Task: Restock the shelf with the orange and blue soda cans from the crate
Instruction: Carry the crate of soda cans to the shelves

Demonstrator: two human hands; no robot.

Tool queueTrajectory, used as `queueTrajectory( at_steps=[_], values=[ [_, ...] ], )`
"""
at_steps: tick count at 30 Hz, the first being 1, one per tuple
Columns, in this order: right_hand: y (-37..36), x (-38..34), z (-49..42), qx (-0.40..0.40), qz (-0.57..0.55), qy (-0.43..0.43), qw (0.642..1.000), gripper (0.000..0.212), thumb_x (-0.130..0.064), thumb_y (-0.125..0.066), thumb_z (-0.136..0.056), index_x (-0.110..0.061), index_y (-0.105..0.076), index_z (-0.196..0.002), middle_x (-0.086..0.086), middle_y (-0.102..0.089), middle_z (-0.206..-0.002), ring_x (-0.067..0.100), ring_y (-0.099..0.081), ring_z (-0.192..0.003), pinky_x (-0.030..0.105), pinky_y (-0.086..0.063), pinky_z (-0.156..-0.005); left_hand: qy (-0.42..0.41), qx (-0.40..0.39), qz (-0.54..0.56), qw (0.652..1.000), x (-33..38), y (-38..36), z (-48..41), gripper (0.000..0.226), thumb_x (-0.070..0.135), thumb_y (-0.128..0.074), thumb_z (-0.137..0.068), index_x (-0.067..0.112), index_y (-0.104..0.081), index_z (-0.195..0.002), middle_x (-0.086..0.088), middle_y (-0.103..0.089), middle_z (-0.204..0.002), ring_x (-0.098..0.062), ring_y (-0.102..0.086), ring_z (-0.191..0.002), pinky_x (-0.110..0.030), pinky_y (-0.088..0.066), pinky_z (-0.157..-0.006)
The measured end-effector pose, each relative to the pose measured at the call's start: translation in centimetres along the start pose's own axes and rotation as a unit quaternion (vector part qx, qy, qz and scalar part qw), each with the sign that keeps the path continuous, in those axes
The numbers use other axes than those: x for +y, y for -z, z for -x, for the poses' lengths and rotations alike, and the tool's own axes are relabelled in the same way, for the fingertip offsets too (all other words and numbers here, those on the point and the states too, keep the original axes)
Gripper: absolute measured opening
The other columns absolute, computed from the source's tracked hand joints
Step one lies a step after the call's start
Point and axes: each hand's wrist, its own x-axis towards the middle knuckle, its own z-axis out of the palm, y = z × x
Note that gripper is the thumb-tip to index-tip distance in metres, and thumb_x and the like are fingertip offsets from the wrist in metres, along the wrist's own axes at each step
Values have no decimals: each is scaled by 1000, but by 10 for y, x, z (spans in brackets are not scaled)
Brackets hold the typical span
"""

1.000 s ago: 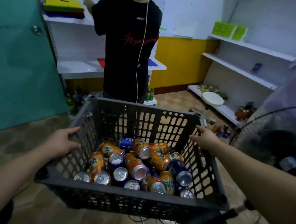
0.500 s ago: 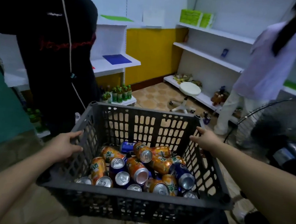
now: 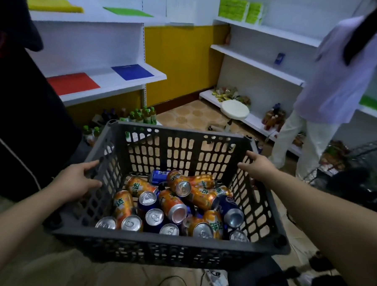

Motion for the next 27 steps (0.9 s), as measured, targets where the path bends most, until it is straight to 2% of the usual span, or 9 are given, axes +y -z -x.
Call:
queueTrajectory(
  at_steps=[2,5,8,12,15,17,20,23,27],
  values=[
    [4,-11,-12,10,6,-2,1000,69,-33,-61,-92,-34,-25,-150,14,-57,-121,23,-67,-81,36,-59,-63,-7,3,10,1000,8,2,-22,71,12,-77,-76,25,-47,-139,-12,-65,-84,-25,-62,-57,-31,-49,-52],
    [7,-27,-27,29,5,-16,999,68,-34,-62,-92,-35,-26,-150,13,-55,-124,24,-68,-79,40,-61,-65,-23,-8,10,1000,21,5,-56,71,14,-77,-77,28,-46,-139,-14,-67,-91,-25,-62,-57,-32,-50,-52],
    [10,-43,-37,48,-6,-35,998,68,-32,-61,-92,-34,-25,-150,10,-56,-114,23,-67,-72,35,-58,-55,-45,-28,8,999,31,12,-90,71,13,-76,-78,26,-44,-141,-15,-66,-97,-25,-62,-56,-29,-46,-48],
    [15,-54,-51,73,-11,-56,996,67,-32,-61,-93,-33,-25,-150,11,-59,-113,21,-65,-69,31,-53,-48,-80,-46,15,996,49,19,-134,75,12,-77,-77,28,-42,-142,-15,-57,-126,-31,-68,-65,-43,-59,-59],
    [19,-63,-66,83,-12,-65,994,68,-33,-61,-93,-33,-26,-151,12,-59,-118,21,-66,-70,33,-56,-53,-88,-66,19,994,62,23,-160,75,10,-76,-77,26,-42,-142,-16,-60,-121,-33,-69,-68,-47,-59,-64],
    [22,-67,-76,88,-8,-70,994,67,-33,-61,-93,-32,-26,-151,13,-59,-119,21,-65,-69,34,-57,-58,-100,-71,9,992,72,24,-175,74,11,-76,-78,26,-43,-142,-16,-59,-124,-30,-68,-67,-42,-59,-59],
    [23,-71,-98,91,-10,-79,993,67,-34,-60,-93,-31,-26,-150,13,-60,-107,21,-64,-66,32,-55,-52,-109,-63,-18,992,88,20,-199,72,12,-75,-79,24,-42,-143,-14,-53,-133,-24,-66,-67,-32,-52,-49],
    [25,-75,-128,75,-17,-95,993,67,-34,-60,-93,-32,-25,-150,12,-60,-95,21,-64,-66,33,-57,-53,-108,-67,-25,992,104,10,-229,72,11,-75,-79,24,-43,-142,-14,-55,-130,-23,-65,-71,-33,-54,-56],
    [32,-79,-180,53,-21,-101,993,68,-36,-61,-92,-33,-25,-150,9,-57,-92,25,-67,-75,37,-60,-58,-98,-75,-42,991,133,-6,-273,71,12,-76,-78,26,-44,-141,-14,-60,-124,-24,-66,-65,-30,-52,-54]
  ],
)
